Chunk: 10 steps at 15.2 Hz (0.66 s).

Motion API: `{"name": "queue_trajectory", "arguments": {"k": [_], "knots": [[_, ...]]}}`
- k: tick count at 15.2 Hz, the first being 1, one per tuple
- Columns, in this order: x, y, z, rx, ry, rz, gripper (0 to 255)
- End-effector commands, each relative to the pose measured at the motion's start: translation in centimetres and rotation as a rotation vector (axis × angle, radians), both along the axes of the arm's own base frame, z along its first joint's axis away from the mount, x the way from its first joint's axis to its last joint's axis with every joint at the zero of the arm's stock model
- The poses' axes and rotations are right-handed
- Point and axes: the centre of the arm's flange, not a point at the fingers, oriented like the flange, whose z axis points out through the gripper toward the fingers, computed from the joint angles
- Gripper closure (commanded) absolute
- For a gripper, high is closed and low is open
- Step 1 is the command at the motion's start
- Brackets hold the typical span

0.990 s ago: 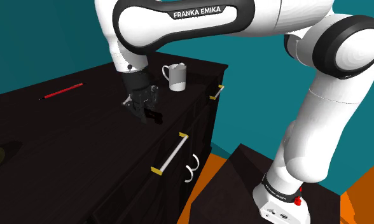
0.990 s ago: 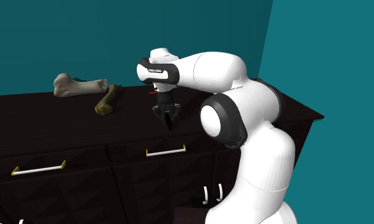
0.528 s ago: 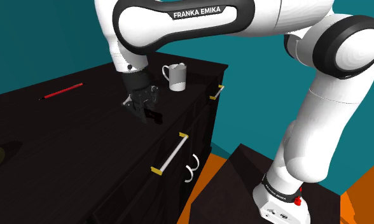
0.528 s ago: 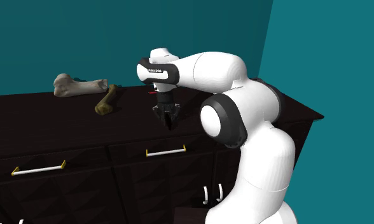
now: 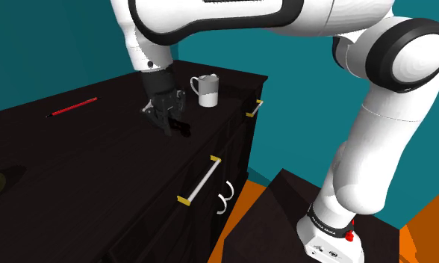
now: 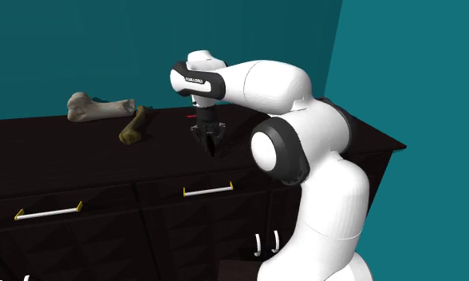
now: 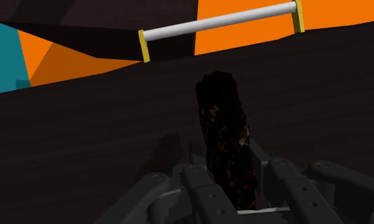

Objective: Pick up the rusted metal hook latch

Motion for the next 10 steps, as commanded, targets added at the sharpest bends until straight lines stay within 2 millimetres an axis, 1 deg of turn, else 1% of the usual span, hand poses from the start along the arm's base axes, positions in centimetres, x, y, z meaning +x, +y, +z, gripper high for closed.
{"name": "queue_trajectory", "arguments": {"k": [1, 8, 10], "knots": [[0.0, 0.0, 1.1, 0.0, 0.0, 0.0, 255], [0.0, 0.0, 4.8, 0.0, 0.0, 0.0, 255], [0.0, 0.0, 4.9, 0.0, 0.0, 0.0, 255]]}}
